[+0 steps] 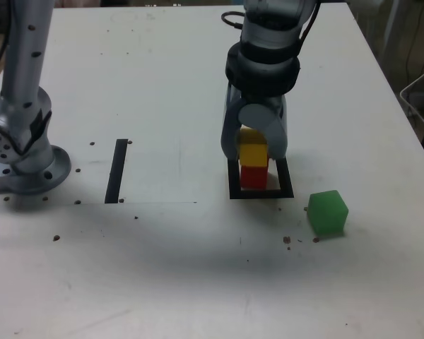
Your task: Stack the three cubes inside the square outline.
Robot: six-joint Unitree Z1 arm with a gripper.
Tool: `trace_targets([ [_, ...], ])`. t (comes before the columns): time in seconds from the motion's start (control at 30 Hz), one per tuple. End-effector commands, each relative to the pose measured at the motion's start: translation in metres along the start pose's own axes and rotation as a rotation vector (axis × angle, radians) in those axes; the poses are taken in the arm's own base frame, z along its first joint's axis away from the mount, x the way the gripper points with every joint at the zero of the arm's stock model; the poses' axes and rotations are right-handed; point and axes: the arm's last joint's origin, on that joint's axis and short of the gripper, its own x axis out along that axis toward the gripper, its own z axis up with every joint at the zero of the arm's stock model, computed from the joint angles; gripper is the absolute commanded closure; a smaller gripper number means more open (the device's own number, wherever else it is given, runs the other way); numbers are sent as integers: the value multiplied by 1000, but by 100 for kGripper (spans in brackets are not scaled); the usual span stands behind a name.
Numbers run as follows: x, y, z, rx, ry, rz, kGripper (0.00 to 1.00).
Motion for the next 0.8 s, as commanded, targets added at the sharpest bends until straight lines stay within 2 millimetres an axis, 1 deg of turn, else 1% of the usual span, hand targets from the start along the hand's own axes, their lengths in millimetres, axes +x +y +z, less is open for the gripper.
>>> trace_targets([
  [0.0,1,1,0,5,2,2,24],
  [0.13,1,1,-1,3,8,6,8],
  [0.23,0,1,-2,-4,13,9,2],
  [0.3,0,2,-2,-7,13,10,1],
  [0.77,0,2,-2,-1,5,18,1],
])
